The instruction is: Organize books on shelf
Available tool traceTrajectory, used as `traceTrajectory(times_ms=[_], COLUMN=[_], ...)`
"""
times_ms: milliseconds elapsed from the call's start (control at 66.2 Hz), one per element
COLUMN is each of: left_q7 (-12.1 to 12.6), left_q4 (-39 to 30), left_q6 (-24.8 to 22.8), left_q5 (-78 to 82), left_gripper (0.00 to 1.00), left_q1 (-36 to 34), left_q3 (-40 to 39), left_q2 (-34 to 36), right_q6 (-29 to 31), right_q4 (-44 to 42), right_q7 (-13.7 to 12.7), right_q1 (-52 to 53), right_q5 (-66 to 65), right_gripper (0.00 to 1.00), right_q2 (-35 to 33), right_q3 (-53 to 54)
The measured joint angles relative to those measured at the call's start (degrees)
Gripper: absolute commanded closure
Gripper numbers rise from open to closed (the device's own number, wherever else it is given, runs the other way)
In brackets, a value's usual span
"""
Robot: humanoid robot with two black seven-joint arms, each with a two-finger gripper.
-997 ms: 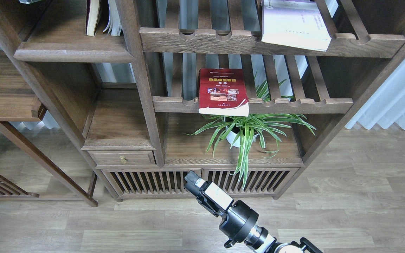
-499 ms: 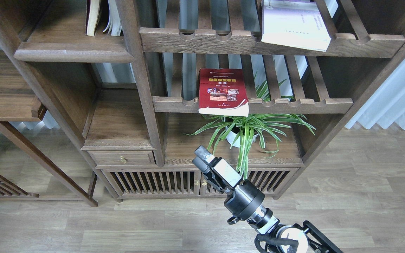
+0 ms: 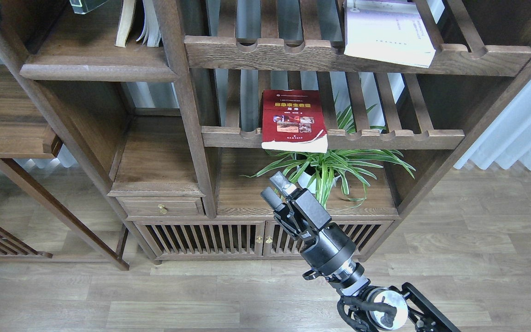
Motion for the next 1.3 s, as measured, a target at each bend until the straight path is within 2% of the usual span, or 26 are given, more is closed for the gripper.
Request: traceTrajectory(times_ms=[604, 695, 846, 907, 922, 1058, 1299], left_q7=[-0.52, -2.42, -9.22, -10.91, -12.19, -13.85, -14.70], left_q4=[0.22, 0.35, 1.35, 1.64, 2.12, 3.55, 6.91], left_q6=[0.00, 0.00, 0.00, 0.00, -0.01, -0.01, 0.00], left_q5=[-0.40, -0.09, 2.02, 3.33, 4.65, 6.82, 7.57], left_gripper=[1.00, 1.00, 0.99, 1.00, 0.99, 0.99, 0.99], left_q1=[1.21, 1.12, 1.11, 0.99, 0.85, 0.85, 0.52], left_q3=[0.37, 0.45, 1.36, 2.00, 2.47, 3.13, 5.99], left_q2=[1.32, 1.17, 1.37, 1.52, 1.79, 2.69, 2.89], right_q6=[0.00, 0.00, 0.00, 0.00, 0.00, 0.00, 0.00], right_q4=[-0.32, -0.31, -0.29, -0.26, -0.22, -0.16, -0.01], right_q7=[0.00, 0.00, 0.00, 0.00, 0.00, 0.00, 0.00], right_q1=[1.55, 1.55, 1.55, 1.55, 1.55, 1.55, 1.55], right_q5=[0.54, 0.55, 0.55, 0.55, 0.57, 0.63, 0.88], right_gripper=[0.01, 0.01, 0.01, 0.01, 0.01, 0.01, 0.01], right_q2=[0.00, 0.00, 0.00, 0.00, 0.00, 0.00, 0.00], right_q3=[2.07, 2.40, 2.61, 2.62, 2.62, 2.63, 2.63])
